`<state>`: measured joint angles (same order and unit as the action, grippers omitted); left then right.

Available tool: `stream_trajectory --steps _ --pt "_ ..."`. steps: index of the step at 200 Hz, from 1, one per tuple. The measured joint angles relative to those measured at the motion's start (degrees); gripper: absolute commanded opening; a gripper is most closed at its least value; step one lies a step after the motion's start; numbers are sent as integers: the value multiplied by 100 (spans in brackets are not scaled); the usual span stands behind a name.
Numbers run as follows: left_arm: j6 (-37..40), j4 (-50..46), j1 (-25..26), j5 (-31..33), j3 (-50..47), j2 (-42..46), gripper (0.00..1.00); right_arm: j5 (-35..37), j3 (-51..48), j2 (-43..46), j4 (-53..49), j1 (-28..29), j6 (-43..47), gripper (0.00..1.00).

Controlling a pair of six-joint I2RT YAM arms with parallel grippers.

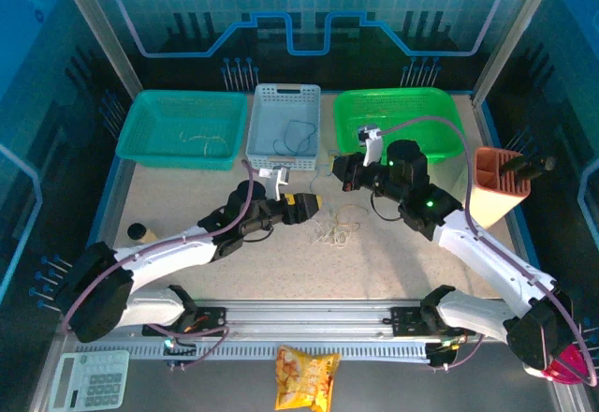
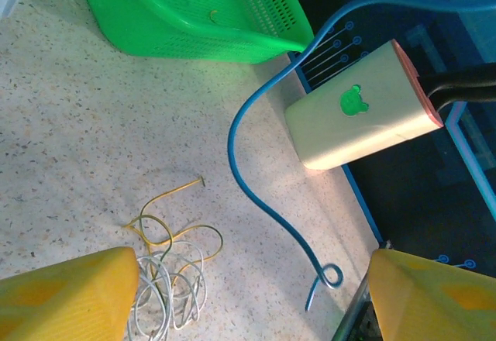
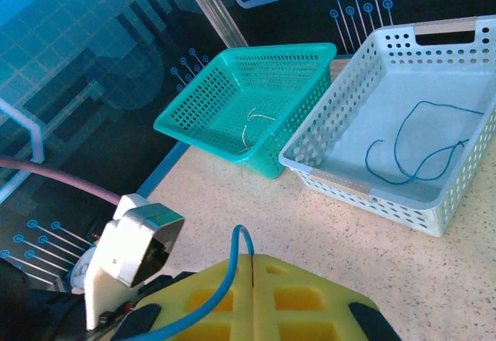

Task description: Untangle the cables

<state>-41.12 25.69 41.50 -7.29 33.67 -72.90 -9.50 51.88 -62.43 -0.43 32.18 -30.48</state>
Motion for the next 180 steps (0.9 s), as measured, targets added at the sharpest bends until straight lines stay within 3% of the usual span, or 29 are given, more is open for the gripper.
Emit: stream_trajectory --steps 35,73,104,139,180 --pt "-94 212 35 50 144 -350 74 -26 -7 28 13 0 -63 0" --pt "-201 476 42 74 345 -697 62 -81 -44 61 103 0 -127 0" --pt "-264 638 66 129 415 -918 39 -151 -50 94 129 0 -151 0" --pt "-299 664 68 153 450 -962 0 -153 -61 186 120 -44 -142 0" --pt "-199 37 22 146 455 -149 0 -149 -433 341 79 -490 -35 0"
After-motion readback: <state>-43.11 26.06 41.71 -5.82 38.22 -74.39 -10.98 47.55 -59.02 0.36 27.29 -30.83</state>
